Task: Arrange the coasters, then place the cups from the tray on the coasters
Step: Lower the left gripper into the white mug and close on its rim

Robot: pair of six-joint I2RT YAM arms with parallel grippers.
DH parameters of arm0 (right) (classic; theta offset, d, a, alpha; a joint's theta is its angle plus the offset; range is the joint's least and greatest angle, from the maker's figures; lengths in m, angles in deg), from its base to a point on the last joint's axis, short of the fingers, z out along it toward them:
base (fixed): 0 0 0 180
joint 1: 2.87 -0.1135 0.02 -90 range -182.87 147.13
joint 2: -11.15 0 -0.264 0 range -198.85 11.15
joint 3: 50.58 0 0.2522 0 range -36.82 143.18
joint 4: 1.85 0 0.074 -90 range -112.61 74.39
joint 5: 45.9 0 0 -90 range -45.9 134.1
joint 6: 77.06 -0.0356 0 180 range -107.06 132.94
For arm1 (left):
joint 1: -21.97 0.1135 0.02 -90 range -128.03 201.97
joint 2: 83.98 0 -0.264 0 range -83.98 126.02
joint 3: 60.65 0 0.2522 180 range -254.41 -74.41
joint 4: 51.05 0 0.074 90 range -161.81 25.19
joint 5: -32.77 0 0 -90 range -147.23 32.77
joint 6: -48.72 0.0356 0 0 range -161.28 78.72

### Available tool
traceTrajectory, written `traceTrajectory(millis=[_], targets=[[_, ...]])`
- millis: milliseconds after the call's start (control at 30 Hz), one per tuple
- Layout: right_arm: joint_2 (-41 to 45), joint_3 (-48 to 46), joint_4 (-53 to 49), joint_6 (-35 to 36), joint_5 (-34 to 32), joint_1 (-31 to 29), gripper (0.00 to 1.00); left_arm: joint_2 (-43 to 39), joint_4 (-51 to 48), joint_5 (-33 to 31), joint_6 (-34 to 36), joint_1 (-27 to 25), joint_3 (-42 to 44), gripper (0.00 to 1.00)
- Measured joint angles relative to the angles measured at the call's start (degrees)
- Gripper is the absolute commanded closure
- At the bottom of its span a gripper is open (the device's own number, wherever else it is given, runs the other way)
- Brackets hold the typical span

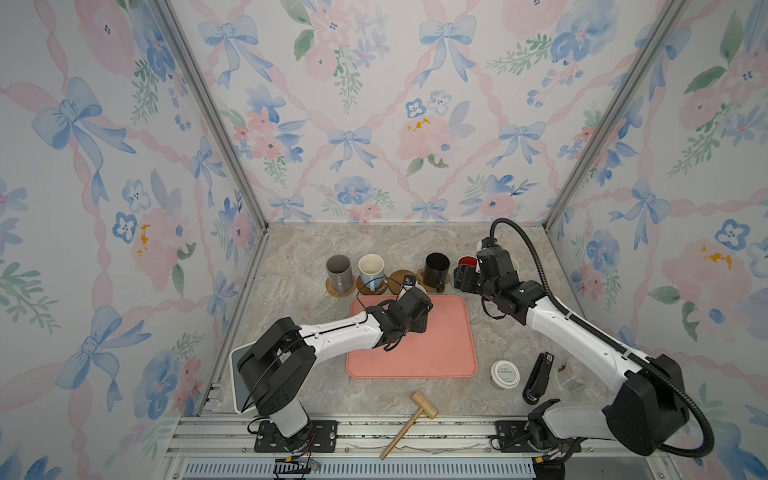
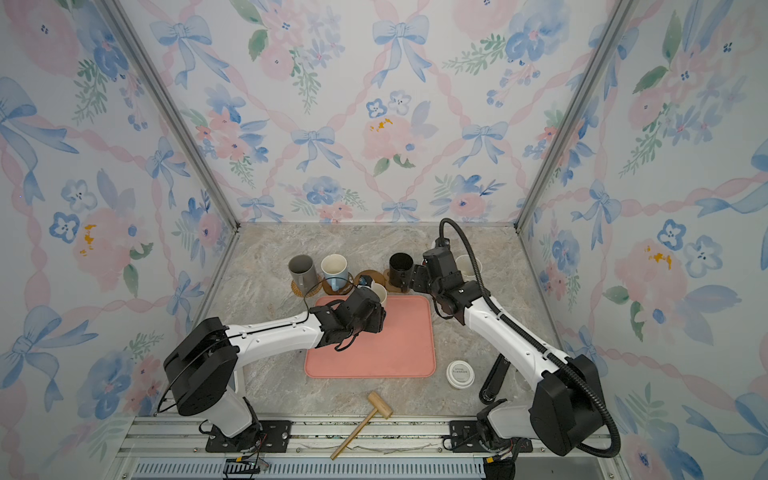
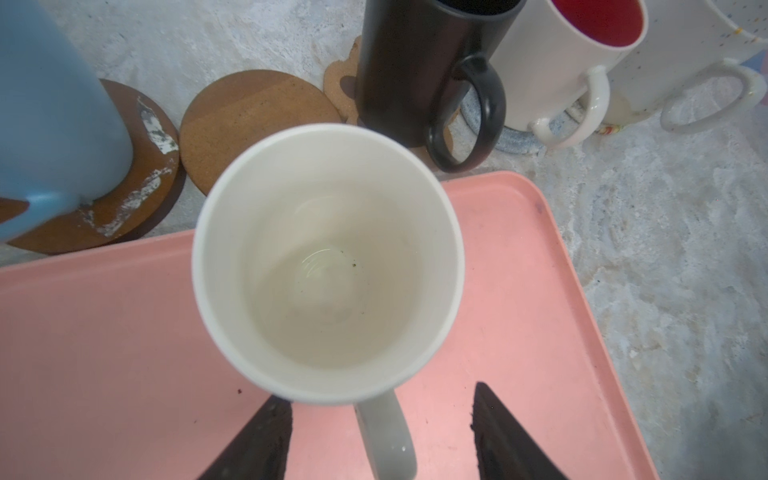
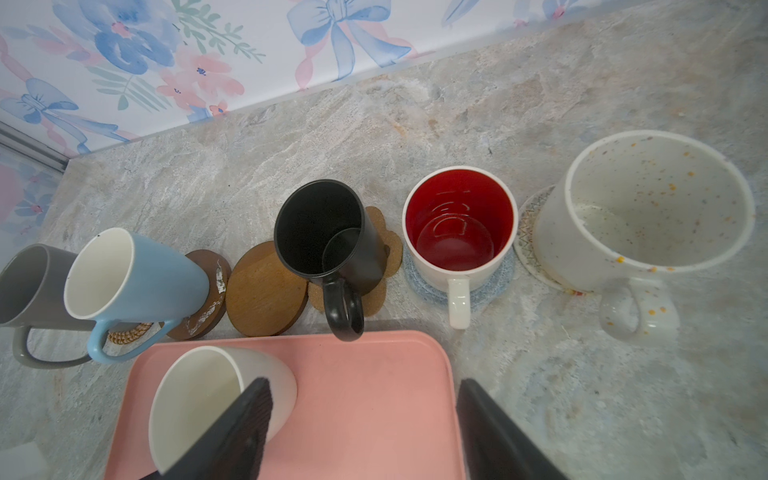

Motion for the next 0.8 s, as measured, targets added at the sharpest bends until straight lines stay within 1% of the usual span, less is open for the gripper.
traceTrajectory(millis=[167,567,800], targets=[[-1.07,-0.07,0.26,0.00,0.81,0.31,0.27,1.36,0.00,-0.20,-0.76,0.02,-0.20,0.43],[-2.03,-0.07,0.59,0.00,1.99,0.92,0.27,1.86,-0.04,-0.22,-1.60,1.27,-0.20,0.47],[-2.95,-0.07,0.76,-0.02,2.51,0.92,0.27,1.86,-0.15,-0.57,-1.62,2.23,0.35,0.47]])
